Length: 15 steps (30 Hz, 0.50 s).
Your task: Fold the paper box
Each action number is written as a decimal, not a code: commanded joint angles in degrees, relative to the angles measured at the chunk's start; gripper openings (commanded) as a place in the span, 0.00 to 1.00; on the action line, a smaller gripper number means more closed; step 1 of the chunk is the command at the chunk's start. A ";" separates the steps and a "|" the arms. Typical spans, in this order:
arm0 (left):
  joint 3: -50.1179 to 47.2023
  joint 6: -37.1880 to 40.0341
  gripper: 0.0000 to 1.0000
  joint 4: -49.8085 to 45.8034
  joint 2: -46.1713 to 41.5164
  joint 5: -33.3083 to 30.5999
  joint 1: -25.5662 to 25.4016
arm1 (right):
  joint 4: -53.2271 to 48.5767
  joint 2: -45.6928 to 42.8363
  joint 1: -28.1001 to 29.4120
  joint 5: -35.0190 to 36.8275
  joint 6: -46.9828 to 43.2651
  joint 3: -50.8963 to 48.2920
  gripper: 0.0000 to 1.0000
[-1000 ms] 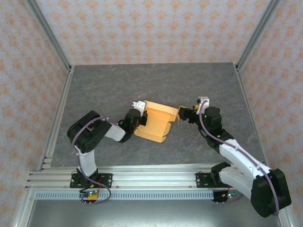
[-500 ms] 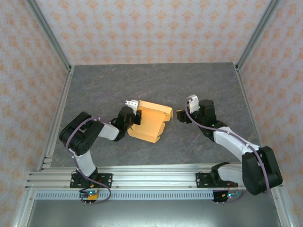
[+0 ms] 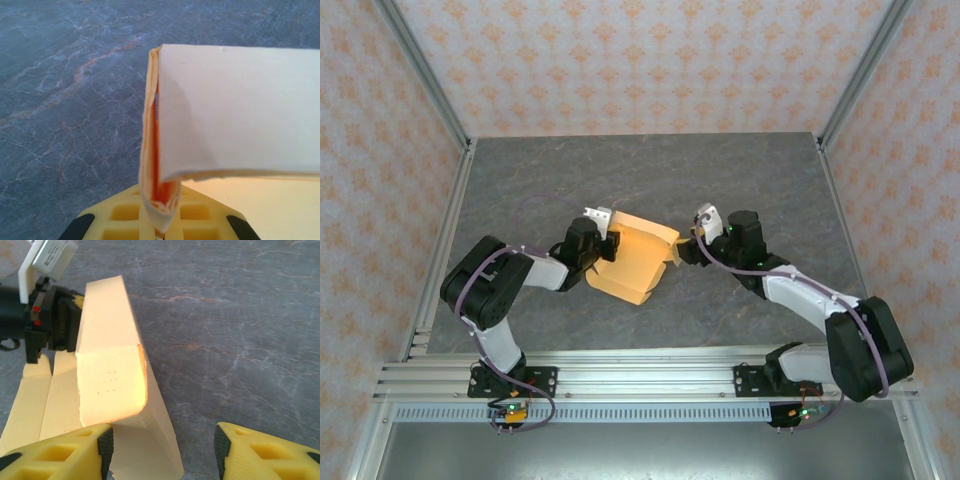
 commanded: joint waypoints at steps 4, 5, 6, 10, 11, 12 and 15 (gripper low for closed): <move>3.05 -0.29 0.00 -1.99 -1.78 5.75 0.33 | 4.31 0.75 1.11 -5.22 -2.22 0.19 0.55; 2.93 -0.51 0.00 -1.64 -1.54 5.90 0.71 | 4.52 0.37 1.13 -5.83 -2.44 -0.24 0.55; 2.62 -0.34 0.00 -1.10 -1.38 5.95 1.05 | 4.72 0.13 1.14 -6.40 -2.93 -0.68 0.55; 1.88 3.14 0.00 -2.92 -2.79 6.97 1.92 | 3.01 0.65 1.14 -6.44 -4.27 -0.29 0.55; 1.61 3.94 0.00 -3.48 -3.50 7.39 2.16 | 2.74 0.42 1.07 -6.33 -4.32 -0.28 0.53; 1.77 4.66 0.00 -4.59 -4.13 7.82 2.33 | 3.17 0.07 1.09 -6.22 -4.51 -0.63 0.52; 3.11 5.87 0.00 -8.21 -4.69 9.73 2.39 | 5.74 0.60 1.11 -5.73 -4.13 -1.08 0.47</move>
